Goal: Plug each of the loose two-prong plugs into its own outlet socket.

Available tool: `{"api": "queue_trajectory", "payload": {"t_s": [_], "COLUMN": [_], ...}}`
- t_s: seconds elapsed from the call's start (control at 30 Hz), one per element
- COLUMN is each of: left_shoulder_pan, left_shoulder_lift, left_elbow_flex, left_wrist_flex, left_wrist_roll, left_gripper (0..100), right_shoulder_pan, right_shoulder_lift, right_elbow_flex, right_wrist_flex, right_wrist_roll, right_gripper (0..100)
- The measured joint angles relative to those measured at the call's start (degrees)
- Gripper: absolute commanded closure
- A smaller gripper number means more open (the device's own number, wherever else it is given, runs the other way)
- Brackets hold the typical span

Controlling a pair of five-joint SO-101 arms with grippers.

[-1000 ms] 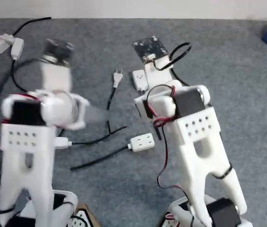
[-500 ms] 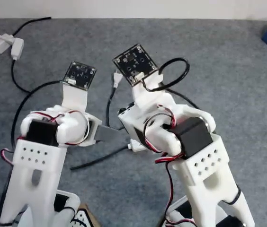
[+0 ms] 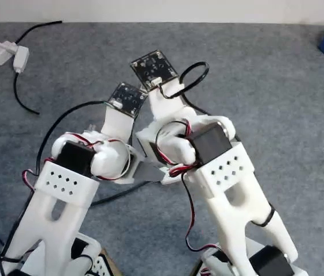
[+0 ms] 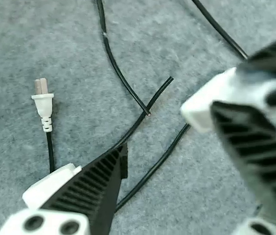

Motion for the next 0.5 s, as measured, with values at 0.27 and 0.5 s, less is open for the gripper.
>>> {"api": "queue_trajectory", "payload": {"t_s": [0.27, 0.5], "left_shoulder_pan": [-0.1, -1.3], "left_shoulder_lift": [0.0, 0.1], "left_elbow_flex": [3.0, 3.3], "left_wrist_flex": [-5.0, -6.9], "left_wrist_roll": [0.0, 0.0], "left_gripper": [56, 56], "right_shoulder_pan": [0.1, -0.3], "right_shoulder_lift": [0.0, 0.3], "right_elbow_flex": [-3.3, -8.4], "right_wrist_flex": [7.4, 14.2], "right_wrist_roll": [0.0, 0.4], "right_gripper": [99.1, 99.1]}}
